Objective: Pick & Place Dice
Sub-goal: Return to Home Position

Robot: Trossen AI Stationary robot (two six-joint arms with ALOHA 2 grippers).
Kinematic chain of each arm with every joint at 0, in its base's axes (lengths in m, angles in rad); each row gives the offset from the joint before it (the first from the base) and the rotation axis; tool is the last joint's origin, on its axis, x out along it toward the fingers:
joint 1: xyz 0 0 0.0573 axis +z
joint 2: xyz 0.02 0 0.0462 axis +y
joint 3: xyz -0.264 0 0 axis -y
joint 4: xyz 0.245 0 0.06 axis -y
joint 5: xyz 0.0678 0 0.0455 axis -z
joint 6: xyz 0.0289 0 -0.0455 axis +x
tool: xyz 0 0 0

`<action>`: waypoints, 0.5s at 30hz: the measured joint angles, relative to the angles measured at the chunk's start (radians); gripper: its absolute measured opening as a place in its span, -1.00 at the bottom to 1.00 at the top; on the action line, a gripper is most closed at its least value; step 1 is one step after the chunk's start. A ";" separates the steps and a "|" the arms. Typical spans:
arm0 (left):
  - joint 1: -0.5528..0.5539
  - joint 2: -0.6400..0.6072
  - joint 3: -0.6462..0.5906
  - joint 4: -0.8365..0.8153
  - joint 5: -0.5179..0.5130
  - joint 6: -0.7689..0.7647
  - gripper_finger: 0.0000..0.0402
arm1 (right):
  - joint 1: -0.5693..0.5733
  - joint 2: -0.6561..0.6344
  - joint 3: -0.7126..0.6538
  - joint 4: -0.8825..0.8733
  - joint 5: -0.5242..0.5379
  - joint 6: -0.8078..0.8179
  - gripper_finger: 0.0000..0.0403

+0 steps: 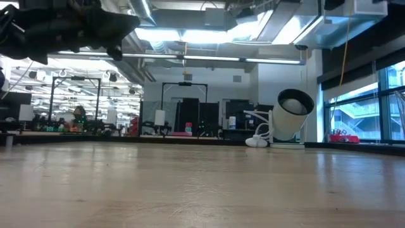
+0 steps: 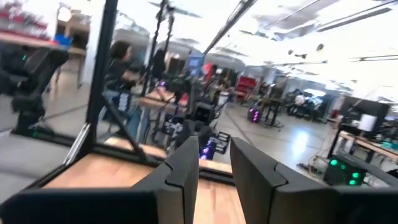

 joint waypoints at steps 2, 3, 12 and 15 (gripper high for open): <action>0.022 -0.035 -0.010 -0.015 0.020 -0.016 -0.90 | -0.032 -0.057 -0.044 0.017 0.001 0.027 -0.54; 0.029 -0.052 -0.015 -0.030 0.032 -0.022 -0.91 | -0.048 -0.084 -0.063 0.017 0.002 0.047 -0.54; 0.059 -0.199 -0.020 -0.335 0.074 -0.025 -0.99 | -0.148 -0.272 -0.159 -0.051 -0.029 0.156 -0.54; 0.056 -0.244 -0.020 -0.373 0.074 -0.006 -0.99 | -0.162 -0.331 -0.159 -0.143 -0.029 0.208 -0.54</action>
